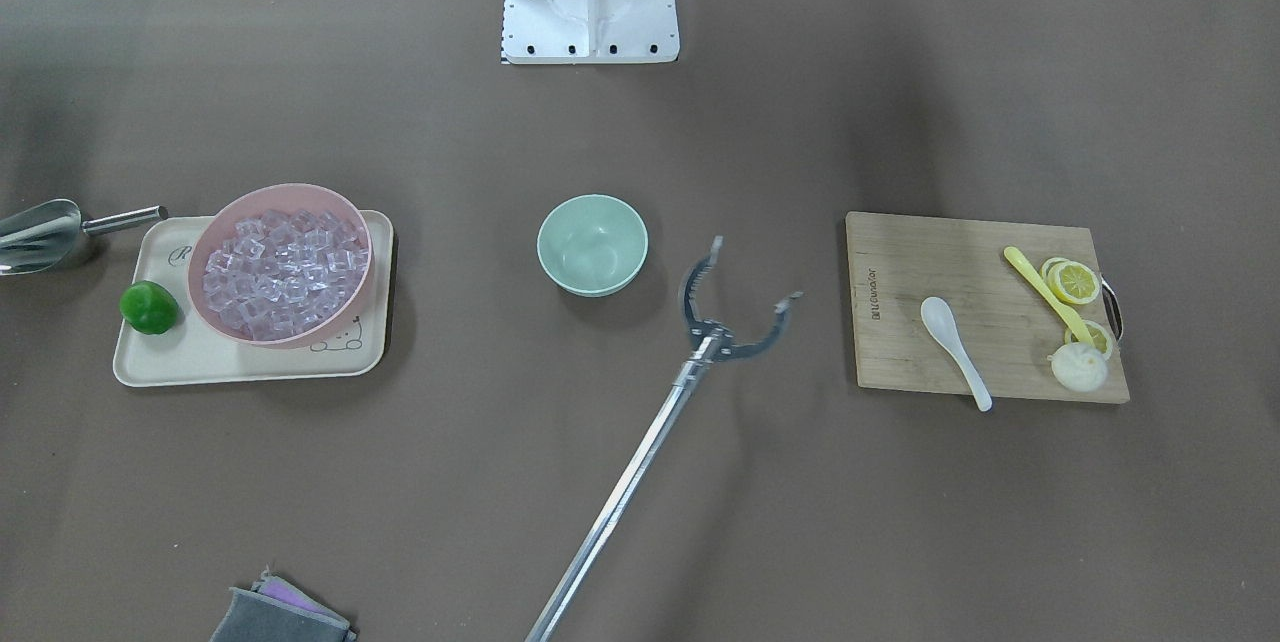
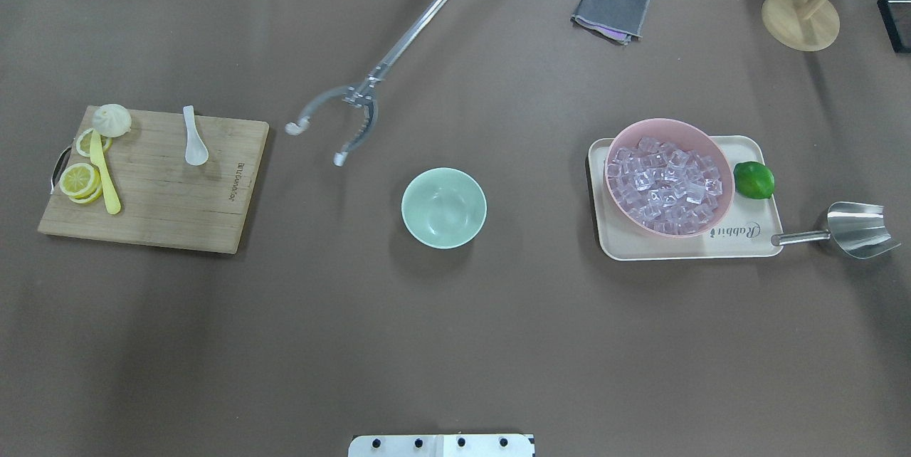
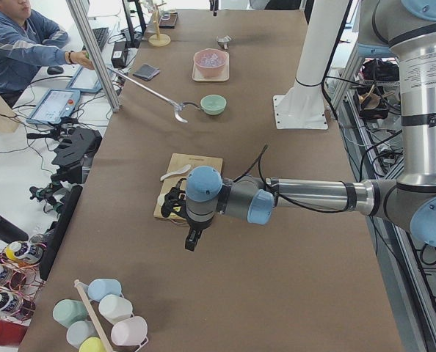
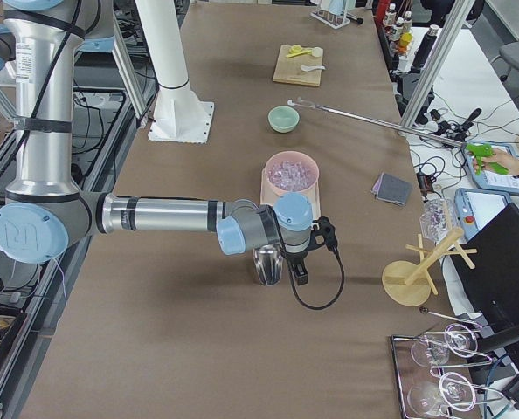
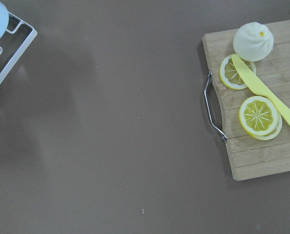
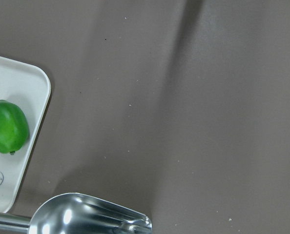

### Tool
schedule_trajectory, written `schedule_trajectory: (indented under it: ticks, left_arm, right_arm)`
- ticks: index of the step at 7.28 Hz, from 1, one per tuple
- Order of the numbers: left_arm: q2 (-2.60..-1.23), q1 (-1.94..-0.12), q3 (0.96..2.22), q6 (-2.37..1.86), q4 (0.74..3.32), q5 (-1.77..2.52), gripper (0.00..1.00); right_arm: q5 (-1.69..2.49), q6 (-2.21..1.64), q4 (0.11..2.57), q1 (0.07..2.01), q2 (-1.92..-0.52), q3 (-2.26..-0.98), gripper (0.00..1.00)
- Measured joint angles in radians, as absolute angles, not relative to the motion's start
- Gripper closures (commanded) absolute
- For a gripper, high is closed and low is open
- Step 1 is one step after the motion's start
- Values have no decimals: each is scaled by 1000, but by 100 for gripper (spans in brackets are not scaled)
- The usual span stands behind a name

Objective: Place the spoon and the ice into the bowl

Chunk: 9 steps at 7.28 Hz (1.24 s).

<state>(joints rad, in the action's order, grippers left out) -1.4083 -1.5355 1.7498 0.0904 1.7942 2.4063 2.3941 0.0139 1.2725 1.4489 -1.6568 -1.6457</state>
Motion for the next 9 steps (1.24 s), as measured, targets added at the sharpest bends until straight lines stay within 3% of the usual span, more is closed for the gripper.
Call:
schedule_trajectory:
  ticks: [9]
  left_arm:
    - [-1406, -1536, 1748, 84, 1832, 2408, 2]
  right_arm:
    - [2390, 12, 1228, 1447, -1649, -1630, 0]
